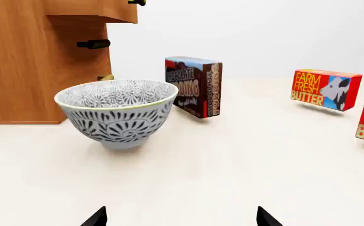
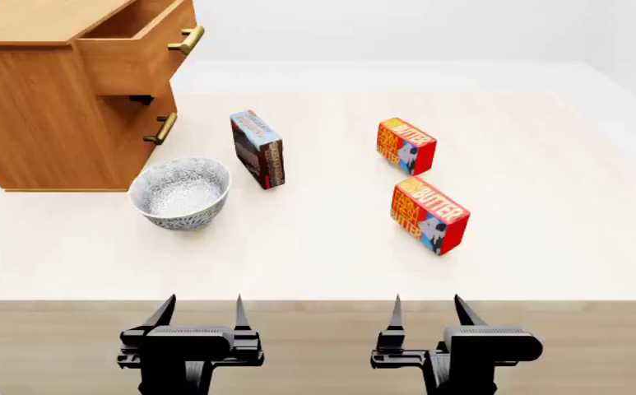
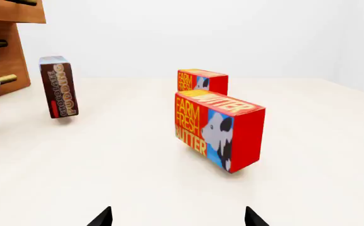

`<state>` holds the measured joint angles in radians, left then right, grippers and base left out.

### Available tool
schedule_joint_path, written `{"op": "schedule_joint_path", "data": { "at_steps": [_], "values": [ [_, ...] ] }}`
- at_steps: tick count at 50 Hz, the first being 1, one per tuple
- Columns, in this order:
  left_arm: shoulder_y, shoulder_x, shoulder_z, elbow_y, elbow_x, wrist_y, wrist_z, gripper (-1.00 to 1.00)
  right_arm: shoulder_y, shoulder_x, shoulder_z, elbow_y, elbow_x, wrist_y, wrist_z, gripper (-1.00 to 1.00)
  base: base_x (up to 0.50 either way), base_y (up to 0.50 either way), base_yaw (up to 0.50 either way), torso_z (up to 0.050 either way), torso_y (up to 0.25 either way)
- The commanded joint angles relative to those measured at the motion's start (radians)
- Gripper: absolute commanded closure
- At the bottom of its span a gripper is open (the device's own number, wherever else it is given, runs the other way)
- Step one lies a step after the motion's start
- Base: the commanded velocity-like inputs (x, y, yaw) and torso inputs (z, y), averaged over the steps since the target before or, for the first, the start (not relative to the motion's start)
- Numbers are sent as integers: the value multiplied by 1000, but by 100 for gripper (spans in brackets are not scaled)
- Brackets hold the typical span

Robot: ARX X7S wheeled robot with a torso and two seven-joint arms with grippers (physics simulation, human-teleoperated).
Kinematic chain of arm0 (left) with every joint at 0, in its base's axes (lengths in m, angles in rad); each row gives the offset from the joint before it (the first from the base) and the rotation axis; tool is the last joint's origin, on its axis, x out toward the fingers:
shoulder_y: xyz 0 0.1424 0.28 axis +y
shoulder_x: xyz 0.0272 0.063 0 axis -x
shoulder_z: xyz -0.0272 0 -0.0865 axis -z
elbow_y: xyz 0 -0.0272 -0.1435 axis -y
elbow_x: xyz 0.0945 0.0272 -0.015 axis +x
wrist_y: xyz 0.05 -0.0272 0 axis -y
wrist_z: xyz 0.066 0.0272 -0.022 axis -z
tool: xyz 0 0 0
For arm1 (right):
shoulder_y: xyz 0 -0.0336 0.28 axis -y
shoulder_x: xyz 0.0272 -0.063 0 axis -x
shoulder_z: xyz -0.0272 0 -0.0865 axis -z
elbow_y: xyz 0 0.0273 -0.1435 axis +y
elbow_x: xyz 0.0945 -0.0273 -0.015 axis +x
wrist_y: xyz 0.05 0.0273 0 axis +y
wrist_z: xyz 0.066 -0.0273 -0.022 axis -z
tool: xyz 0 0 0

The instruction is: Put the butter at the front in the top drawer of the cabinet and close it.

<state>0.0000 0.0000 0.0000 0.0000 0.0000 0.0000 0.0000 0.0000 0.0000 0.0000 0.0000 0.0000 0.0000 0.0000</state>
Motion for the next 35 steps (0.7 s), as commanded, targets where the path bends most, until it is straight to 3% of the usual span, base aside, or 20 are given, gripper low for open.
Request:
{"op": "schedule_joint_path", "data": {
  "at_steps": [1,8,15,19,23,28,35],
  "values": [
    [2,-15,16,5,-19,7,-20,-100,-4,16,-22,-2,11,-12,20,-100,0,0,0,0,0],
    [15,-46,44,107,15,155,-71,-100,-36,46,-47,-92,3,-127,57,-100,0,0,0,0,0],
    [-16,-71,72,347,-12,-25,-49,-100,-31,64,-70,-285,-56,-16,94,-100,0,0,0,0,0],
    [-98,-79,70,511,-84,-303,-30,-100,39,59,-79,-442,-80,247,92,-100,0,0,0,0,0],
    [-287,-98,53,630,-138,-688,-45,-100,195,62,-80,-612,-106,630,78,-100,0,0,0,0,0],
    [-593,-123,19,569,-175,-995,-46,-100,477,100,-112,-705,-134,1093,25,-100,0,0,0,0,0],
    [-918,-158,16,299,-210,-1058,22,-100,783,114,-149,-615,-158,1345,17,-100,0,0,0,0,0]
  ]
}}
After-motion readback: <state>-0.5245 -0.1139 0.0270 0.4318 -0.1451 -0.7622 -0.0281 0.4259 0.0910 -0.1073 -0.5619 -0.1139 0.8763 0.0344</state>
